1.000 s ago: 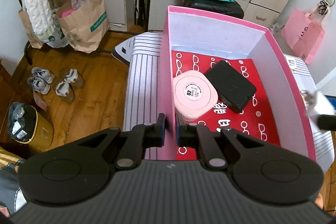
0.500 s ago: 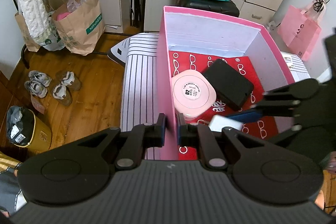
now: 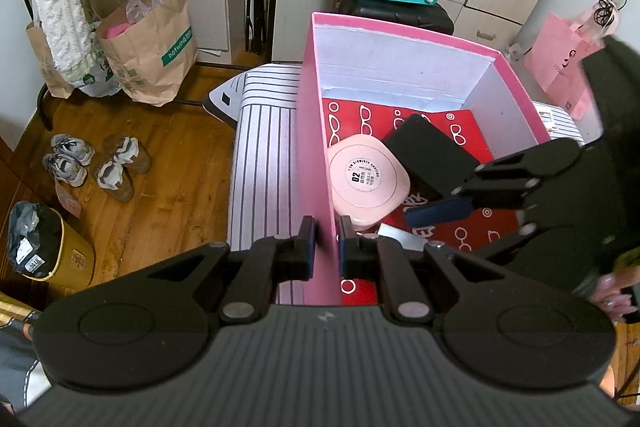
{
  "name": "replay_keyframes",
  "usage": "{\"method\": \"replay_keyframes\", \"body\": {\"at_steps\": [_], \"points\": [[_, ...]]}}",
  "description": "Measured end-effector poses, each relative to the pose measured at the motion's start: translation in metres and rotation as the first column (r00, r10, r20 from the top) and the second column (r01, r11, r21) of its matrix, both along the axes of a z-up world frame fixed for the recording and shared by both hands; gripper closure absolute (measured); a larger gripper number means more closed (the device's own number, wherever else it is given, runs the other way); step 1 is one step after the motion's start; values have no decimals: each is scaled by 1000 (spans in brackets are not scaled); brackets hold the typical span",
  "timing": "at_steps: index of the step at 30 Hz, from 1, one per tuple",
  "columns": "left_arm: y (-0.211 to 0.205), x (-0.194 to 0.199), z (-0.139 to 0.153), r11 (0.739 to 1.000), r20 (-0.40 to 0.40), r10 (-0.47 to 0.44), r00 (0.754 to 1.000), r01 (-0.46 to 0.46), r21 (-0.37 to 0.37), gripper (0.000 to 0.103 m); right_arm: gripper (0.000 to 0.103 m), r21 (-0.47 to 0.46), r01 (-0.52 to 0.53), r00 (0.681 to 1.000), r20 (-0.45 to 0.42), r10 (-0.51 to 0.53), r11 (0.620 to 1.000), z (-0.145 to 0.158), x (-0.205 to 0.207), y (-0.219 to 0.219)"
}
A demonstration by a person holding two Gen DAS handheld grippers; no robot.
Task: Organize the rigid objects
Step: 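Carry the white charger cube into the pink box and release it, then grasp the purple starfish with the right tool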
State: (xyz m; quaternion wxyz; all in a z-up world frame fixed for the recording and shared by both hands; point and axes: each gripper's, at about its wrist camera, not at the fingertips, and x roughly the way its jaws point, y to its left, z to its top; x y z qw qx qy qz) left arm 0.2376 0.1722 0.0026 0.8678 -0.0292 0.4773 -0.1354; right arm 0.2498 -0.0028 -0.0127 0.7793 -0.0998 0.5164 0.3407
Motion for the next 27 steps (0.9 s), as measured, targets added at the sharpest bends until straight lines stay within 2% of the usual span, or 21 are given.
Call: {"method": "replay_keyframes", "body": {"at_steps": [7,12,16,19,24,27], "points": [[-1,-1,1,1000,15,-13,1000,13,16,93,50,188,103,990,78,-119,977,51,-25,-71],[0,-2,1,1000,18,-13,1000,13,17,93,50,243,196,959,157,-238,950,71,-57,-133],[-2,-6,-1,1000,40,-13,999,12,28,93,49,254,242,924,236,-302,937,57,-82,-178],[-5,-9,-3,999,58,-3,998,1,40,93,44,255,263,901,279,-332,930,34,-103,-207],[-5,-10,-3,999,47,21,999,-23,32,93,44,222,363,868,273,-415,905,-5,-122,-236],[-5,-8,-6,999,27,35,999,-36,32,93,44,196,406,849,281,-448,893,-18,-129,-250]]}}
